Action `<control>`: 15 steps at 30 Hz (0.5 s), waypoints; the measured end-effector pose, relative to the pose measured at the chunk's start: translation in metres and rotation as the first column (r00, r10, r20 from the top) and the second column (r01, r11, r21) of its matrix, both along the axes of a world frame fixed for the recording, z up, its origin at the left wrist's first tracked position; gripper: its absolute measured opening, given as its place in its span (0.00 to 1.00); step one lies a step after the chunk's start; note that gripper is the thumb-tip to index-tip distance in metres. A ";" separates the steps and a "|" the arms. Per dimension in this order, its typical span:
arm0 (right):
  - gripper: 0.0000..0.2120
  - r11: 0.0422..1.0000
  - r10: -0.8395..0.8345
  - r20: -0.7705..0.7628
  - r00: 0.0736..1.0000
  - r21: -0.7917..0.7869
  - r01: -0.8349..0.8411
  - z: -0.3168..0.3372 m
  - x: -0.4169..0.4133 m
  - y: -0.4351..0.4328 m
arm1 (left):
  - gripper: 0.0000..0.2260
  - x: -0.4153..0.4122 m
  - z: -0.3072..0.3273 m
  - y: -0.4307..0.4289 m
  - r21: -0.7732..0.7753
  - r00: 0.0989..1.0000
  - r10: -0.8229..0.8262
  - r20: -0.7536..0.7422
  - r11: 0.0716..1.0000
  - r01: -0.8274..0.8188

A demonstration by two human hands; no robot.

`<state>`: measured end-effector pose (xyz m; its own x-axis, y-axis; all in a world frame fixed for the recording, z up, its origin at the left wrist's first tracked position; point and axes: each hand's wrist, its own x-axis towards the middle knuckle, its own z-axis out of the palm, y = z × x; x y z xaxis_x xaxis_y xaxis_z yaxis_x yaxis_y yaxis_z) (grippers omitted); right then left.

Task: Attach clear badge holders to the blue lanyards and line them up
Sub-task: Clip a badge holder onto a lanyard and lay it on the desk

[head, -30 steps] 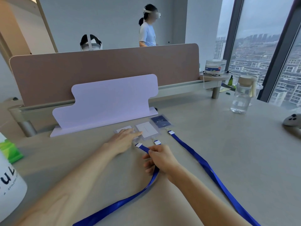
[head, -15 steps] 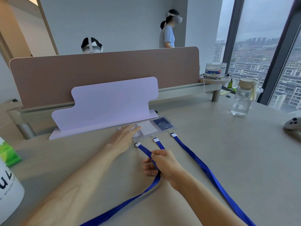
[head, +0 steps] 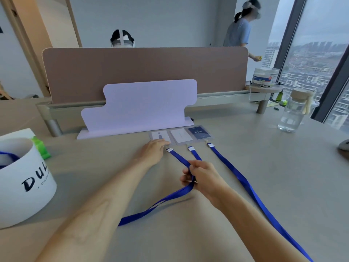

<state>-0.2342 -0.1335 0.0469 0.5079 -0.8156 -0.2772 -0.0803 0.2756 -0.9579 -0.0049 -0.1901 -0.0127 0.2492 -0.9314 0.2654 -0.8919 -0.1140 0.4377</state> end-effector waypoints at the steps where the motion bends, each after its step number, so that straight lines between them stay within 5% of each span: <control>1: 0.15 1.000 0.010 0.016 1.000 -0.010 -0.010 0.003 -0.005 0.006 | 0.19 0.000 0.000 0.000 0.003 1.000 -0.001 -0.004 1.000 0.001; 15: 0.18 0.997 -0.013 0.077 0.997 -0.069 0.018 -0.001 -0.078 0.048 | 0.20 -0.008 0.007 0.007 -0.009 0.999 0.008 -0.031 1.000 -0.009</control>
<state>-0.3124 -0.0859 0.0461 0.5125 -0.8394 -0.1809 -0.0026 0.2092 -0.9779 -0.0127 -0.1830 -0.0059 0.2652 -0.9269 0.2655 -0.8770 -0.1175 0.4659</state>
